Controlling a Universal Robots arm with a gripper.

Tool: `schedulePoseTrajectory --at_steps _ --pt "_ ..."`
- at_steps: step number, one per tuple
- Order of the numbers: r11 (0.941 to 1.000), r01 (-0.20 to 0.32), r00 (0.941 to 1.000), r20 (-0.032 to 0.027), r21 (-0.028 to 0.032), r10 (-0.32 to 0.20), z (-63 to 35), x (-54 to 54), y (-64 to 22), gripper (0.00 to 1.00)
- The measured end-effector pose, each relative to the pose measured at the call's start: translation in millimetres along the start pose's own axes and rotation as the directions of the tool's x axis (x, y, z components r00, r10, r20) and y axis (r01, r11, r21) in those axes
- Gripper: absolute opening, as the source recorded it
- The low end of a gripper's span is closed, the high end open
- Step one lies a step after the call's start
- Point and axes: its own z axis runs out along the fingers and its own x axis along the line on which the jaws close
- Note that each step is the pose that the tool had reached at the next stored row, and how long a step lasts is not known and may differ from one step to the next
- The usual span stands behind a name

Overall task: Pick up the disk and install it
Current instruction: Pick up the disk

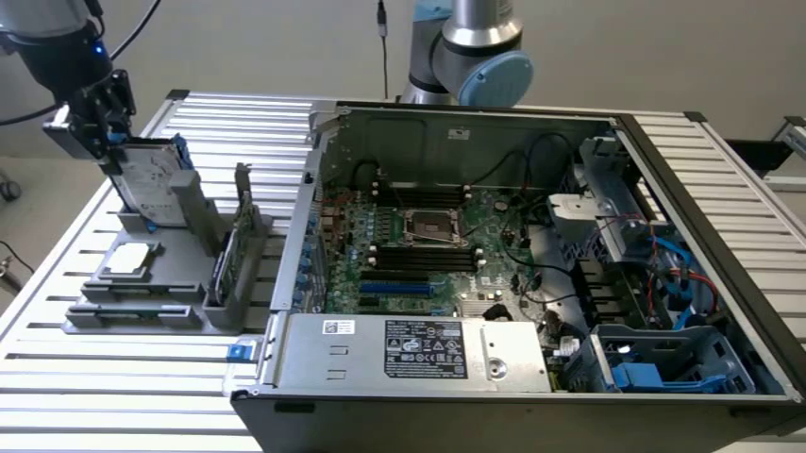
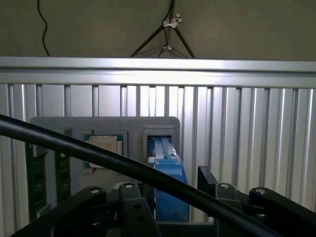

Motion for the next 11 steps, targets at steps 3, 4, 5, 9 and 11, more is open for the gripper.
schedulePoseTrajectory --at_steps 3,4,5,9,11 --pt "1.0000 0.005 1.0000 -0.0002 0.0003 -0.005 0.6 -0.2 0.1 0.54" --pt "1.0000 0.007 1.0000 -0.0003 0.0005 -0.007 0.7 -0.3 0.0 0.54" --pt "1.0000 0.010 1.0000 -0.0003 0.0011 -0.010 1.0 -0.3 0.0 0.54" --pt "0.9999 0.014 0.9999 -0.0005 0.0030 -0.014 1.3 -0.3 0.1 0.54" --pt "0.9999 0.014 0.9999 -0.0005 0.0030 -0.014 1.3 -0.3 0.1 0.54"
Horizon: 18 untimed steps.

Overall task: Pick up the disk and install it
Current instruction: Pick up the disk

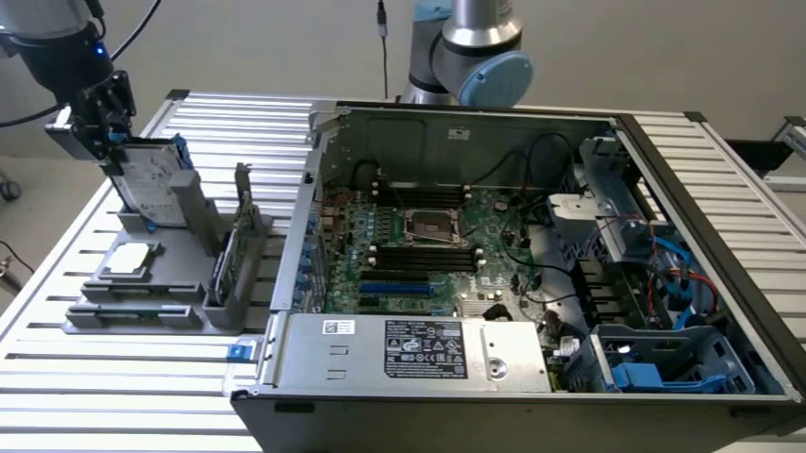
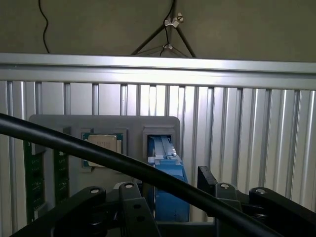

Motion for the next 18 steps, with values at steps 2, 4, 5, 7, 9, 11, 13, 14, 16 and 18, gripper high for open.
schedulePoseTrajectory --at_steps 2,4,5,7,9,11,13,14,16,18 --pt "1.0000 0.000 1.0000 0.0000 0.0000 0.000 0.0 0.0 0.0 0.54" --pt "1.0000 0.000 1.0000 0.0000 0.0000 0.000 0.1 0.0 0.0 0.54" --pt "1.0000 0.000 1.0000 0.0000 0.0001 0.000 0.1 0.0 0.0 0.54" --pt "1.0000 0.000 1.0000 0.0000 0.0000 0.000 0.1 0.0 0.0 0.52" --pt "1.0000 0.000 1.0000 0.0000 0.0000 0.000 0.1 0.0 0.1 0.45" --pt "1.0000 0.000 1.0000 0.0000 0.0000 0.000 0.2 0.0 0.1 0.45" --pt "1.0000 0.000 1.0000 -0.0001 -0.0001 0.000 0.2 0.0 0.1 0.45" --pt "1.0000 0.000 1.0000 -0.0001 -0.0001 0.000 0.2 0.0 0.1 0.45" --pt "1.0000 0.000 1.0000 0.0000 0.0000 0.000 0.3 0.0 0.1 0.36" --pt "1.0000 0.000 1.0000 -0.0003 0.0000 0.000 0.3 0.0 0.1 0.36"
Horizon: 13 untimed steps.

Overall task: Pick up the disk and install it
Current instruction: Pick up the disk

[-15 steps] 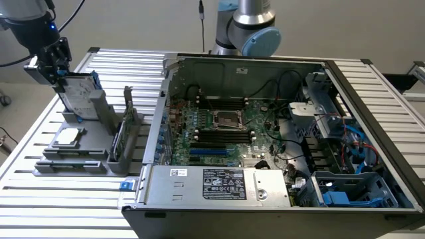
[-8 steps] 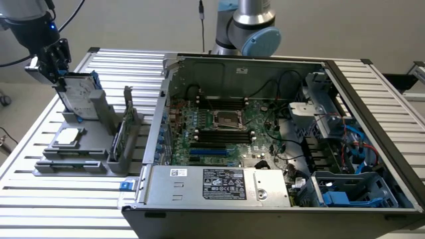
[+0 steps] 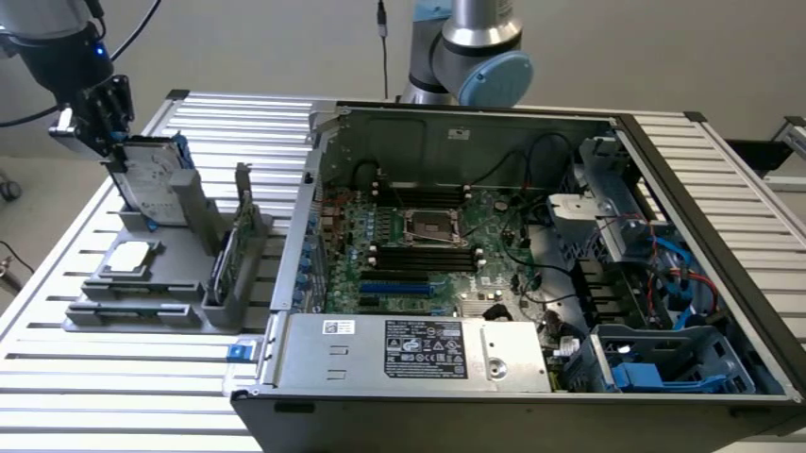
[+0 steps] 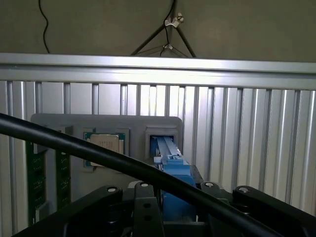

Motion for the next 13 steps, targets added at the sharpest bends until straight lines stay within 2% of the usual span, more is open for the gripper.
schedulePoseTrajectory --at_steps 13 --pt "1.0000 -0.001 1.0000 -0.0001 0.0001 0.001 0.1 0.4 0.0 0.33"
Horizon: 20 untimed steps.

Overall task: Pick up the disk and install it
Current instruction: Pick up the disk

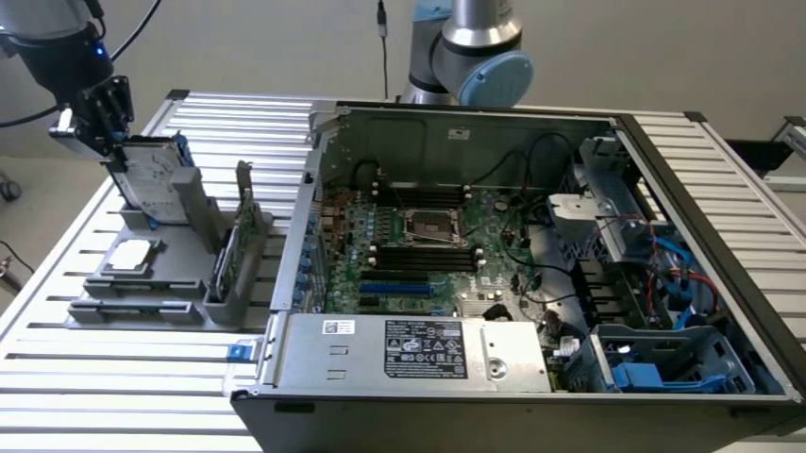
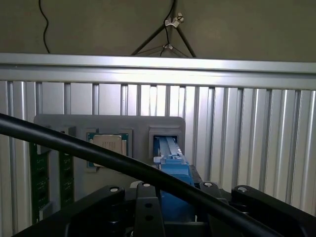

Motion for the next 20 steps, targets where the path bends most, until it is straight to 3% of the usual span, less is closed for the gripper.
schedulePoseTrajectory --at_steps 11,20 --pt "1.0000 0.000 1.0000 0.0000 0.0000 0.000 -7.3 0.0 0.2 0.33" --pt "1.0000 0.000 1.0000 0.0000 0.0000 0.000 -19.1 0.0 0.5 0.33"
